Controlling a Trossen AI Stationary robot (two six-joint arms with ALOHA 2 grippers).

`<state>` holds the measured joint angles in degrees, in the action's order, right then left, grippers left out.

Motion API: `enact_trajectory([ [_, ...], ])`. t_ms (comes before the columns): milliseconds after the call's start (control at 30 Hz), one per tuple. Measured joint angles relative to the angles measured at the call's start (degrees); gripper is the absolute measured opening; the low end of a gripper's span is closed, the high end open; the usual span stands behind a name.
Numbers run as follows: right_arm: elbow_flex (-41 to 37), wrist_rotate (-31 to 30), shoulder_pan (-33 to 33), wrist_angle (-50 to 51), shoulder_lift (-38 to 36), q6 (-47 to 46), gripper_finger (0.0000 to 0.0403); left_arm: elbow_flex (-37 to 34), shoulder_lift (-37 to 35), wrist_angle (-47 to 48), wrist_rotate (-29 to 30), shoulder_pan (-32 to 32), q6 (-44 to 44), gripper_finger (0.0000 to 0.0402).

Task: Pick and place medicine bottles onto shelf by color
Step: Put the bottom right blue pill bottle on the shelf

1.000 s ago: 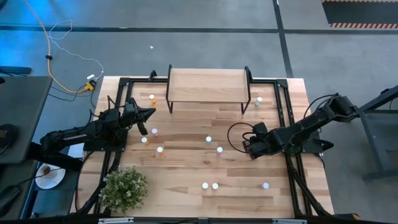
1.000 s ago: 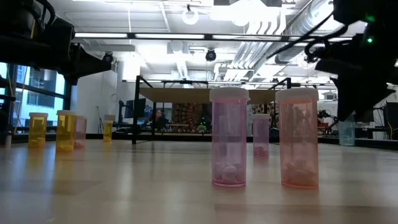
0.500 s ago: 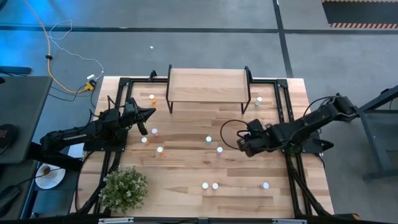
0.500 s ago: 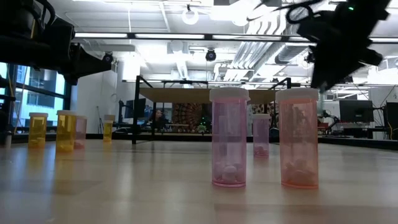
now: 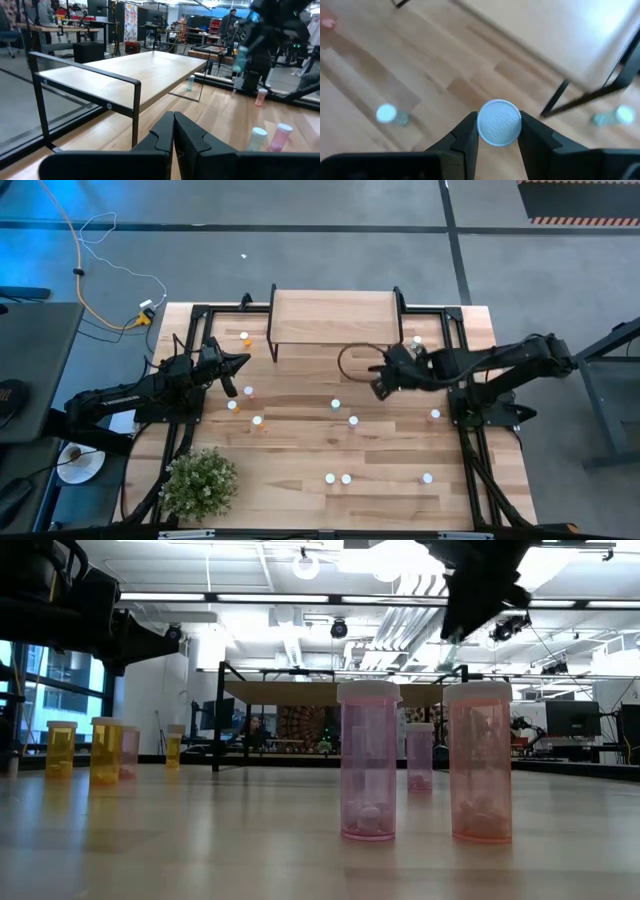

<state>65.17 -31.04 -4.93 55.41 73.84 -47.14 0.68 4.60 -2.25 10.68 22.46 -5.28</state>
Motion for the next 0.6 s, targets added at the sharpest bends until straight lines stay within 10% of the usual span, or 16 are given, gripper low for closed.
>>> enact_trajectory([
  [600, 12.22, 10.75, 28.81, -1.21, 0.0, 29.84, 0.0103, 0.0, 0.0, 0.0, -0.02, 0.0, 0.96, 0.0],
])
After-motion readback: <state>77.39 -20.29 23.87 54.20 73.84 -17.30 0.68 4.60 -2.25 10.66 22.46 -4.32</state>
